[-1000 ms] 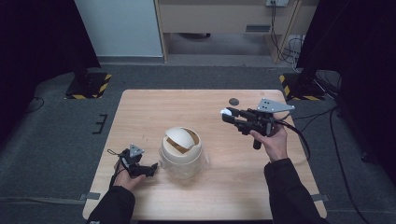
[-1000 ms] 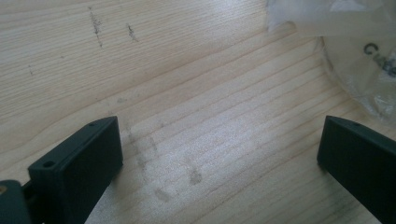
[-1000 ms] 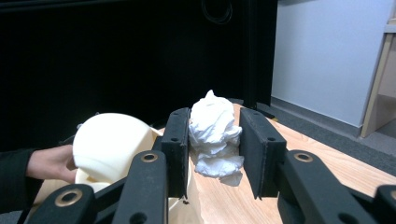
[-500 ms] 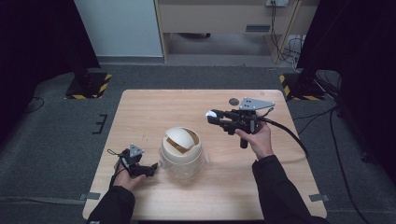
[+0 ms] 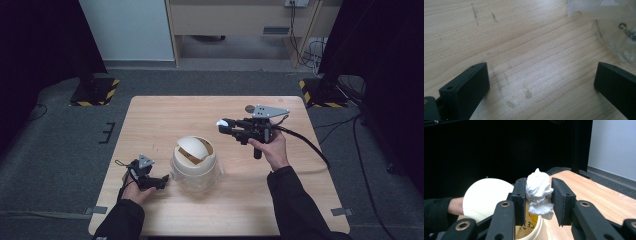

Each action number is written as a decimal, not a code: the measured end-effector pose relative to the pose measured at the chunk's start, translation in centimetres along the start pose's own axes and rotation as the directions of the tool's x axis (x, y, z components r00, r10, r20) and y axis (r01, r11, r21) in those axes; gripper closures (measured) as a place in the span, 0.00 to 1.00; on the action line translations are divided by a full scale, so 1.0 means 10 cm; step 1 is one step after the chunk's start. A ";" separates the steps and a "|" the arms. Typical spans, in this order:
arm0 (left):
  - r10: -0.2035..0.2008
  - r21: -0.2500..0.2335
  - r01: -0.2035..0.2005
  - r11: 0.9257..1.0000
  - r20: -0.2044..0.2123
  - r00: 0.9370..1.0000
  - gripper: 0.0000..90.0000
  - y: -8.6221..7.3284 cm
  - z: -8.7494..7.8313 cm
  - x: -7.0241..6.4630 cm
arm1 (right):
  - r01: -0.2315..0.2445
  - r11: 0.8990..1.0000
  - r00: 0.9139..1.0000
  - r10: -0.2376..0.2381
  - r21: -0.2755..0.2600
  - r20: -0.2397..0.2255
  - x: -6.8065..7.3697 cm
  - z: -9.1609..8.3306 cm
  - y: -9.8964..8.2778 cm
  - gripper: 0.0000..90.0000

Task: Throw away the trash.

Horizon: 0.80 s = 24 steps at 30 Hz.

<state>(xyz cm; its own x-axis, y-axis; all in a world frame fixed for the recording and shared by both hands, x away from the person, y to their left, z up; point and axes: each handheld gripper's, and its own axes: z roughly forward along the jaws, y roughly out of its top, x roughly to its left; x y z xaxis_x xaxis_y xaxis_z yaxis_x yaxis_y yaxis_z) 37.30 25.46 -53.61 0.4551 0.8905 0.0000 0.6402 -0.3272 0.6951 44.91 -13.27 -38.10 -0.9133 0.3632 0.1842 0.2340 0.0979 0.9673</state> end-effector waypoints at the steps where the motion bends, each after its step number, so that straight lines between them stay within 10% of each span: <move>1: 0.000 0.000 0.000 1.000 0.000 1.000 0.00 0.00 0.00 0.00 | 0.010 1.000 1.000 -0.010 0.006 -0.005 0.01 0.01 0.02 0.74; 24: -0.001 0.000 0.001 1.000 0.001 1.000 0.00 0.00 0.00 0.00 | 0.023 0.973 0.996 -0.004 0.229 -0.086 0.07 0.42 -0.21 0.74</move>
<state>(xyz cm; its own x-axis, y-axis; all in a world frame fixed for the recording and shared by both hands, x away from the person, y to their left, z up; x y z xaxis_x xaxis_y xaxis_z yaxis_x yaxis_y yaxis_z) 37.29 25.46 -53.61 0.4552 0.8904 -0.0008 0.6404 -0.3267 0.6951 45.19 -9.32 -40.78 -0.9394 0.2820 0.1951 0.2830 0.3161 0.9055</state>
